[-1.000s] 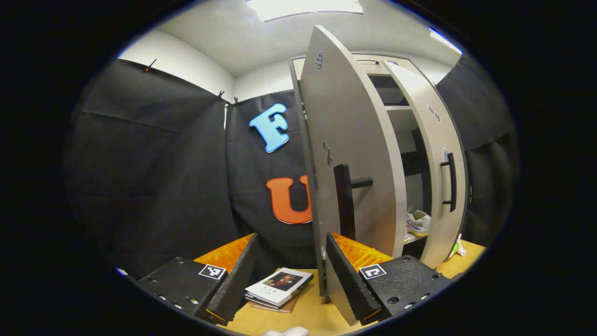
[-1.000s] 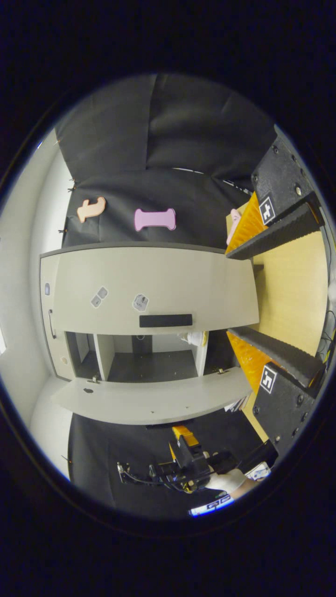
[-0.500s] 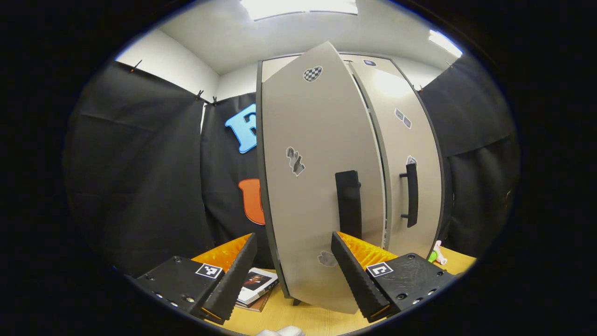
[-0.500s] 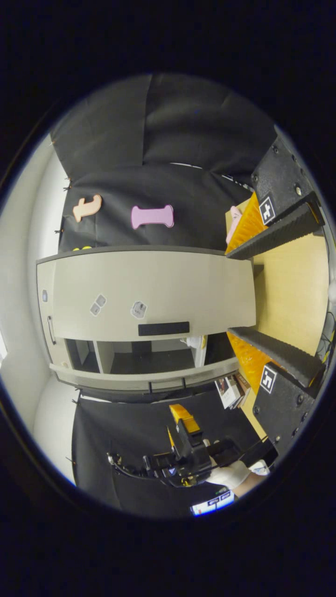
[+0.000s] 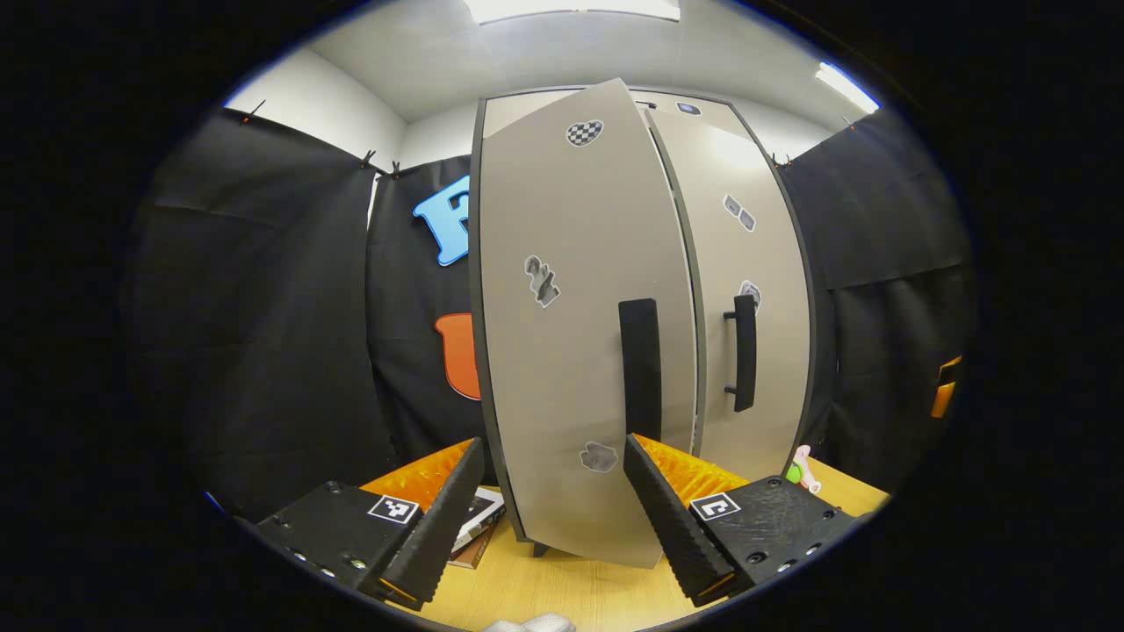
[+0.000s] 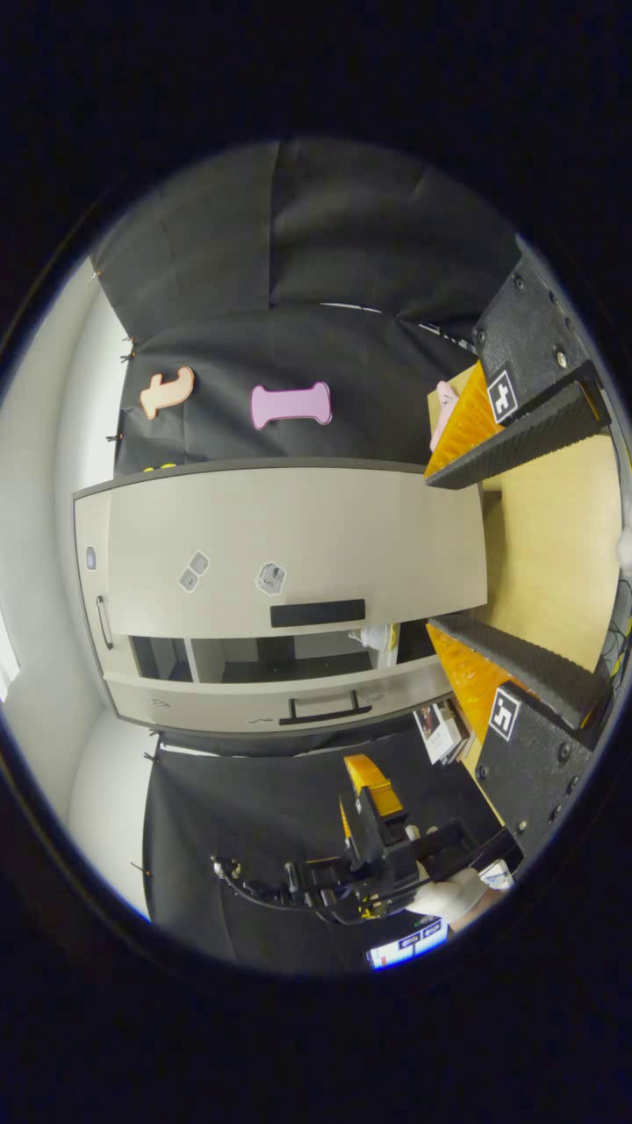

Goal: Grab one shoe with the right hand and put it into the shoe cabinet, grab the other shoe with the left hand and put it into the shoe cabinet; then close the right door with the right hand and the left door with the left hand.

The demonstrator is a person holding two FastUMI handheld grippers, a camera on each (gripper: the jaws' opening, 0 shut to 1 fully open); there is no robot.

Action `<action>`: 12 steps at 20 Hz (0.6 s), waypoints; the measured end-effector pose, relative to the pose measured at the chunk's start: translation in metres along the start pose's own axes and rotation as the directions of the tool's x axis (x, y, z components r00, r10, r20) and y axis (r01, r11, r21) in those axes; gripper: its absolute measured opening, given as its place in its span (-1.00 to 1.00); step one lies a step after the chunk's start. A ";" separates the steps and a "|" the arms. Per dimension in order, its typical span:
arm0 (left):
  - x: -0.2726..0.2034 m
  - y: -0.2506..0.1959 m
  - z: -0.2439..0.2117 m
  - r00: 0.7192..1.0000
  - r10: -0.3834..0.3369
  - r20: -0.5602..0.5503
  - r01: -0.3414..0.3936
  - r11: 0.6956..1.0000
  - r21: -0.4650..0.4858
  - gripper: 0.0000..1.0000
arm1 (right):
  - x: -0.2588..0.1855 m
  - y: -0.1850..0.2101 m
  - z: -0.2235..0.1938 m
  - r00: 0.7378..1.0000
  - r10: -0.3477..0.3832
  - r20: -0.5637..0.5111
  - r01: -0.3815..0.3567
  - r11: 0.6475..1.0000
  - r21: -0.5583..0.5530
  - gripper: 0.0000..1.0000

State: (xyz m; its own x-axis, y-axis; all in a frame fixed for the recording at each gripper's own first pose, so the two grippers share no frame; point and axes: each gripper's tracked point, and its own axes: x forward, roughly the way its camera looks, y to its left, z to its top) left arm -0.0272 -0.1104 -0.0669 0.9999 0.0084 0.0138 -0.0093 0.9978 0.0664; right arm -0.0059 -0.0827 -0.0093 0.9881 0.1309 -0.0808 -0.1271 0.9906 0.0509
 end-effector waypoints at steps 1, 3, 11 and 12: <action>-0.003 -0.003 0.000 1.000 -0.010 -0.007 0.010 1.000 -0.007 0.92 | 0.000 0.002 0.001 1.000 -0.002 0.005 0.002 1.000 0.007 0.89; -0.012 -0.012 0.004 0.999 -0.040 -0.014 0.039 0.999 -0.019 0.92 | 0.000 0.006 0.003 1.000 -0.015 0.010 0.015 1.000 0.014 0.89; -0.060 -0.017 0.026 0.995 -0.104 0.010 0.104 0.994 -0.033 1.00 | -0.012 0.025 0.024 0.993 -0.073 0.089 0.071 0.997 0.034 0.91; -0.066 -0.014 0.025 0.995 -0.101 0.009 0.101 0.994 -0.031 0.92 | -0.011 0.030 0.023 0.994 -0.072 0.088 0.069 0.997 0.034 0.92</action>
State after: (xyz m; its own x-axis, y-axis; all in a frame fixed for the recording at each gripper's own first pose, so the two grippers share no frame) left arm -0.0937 -0.1262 -0.0434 0.9956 -0.0926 0.0162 0.0920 0.9951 0.0364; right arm -0.0190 -0.0555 0.0160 0.9984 0.0557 0.0041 -0.0558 0.9953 0.0792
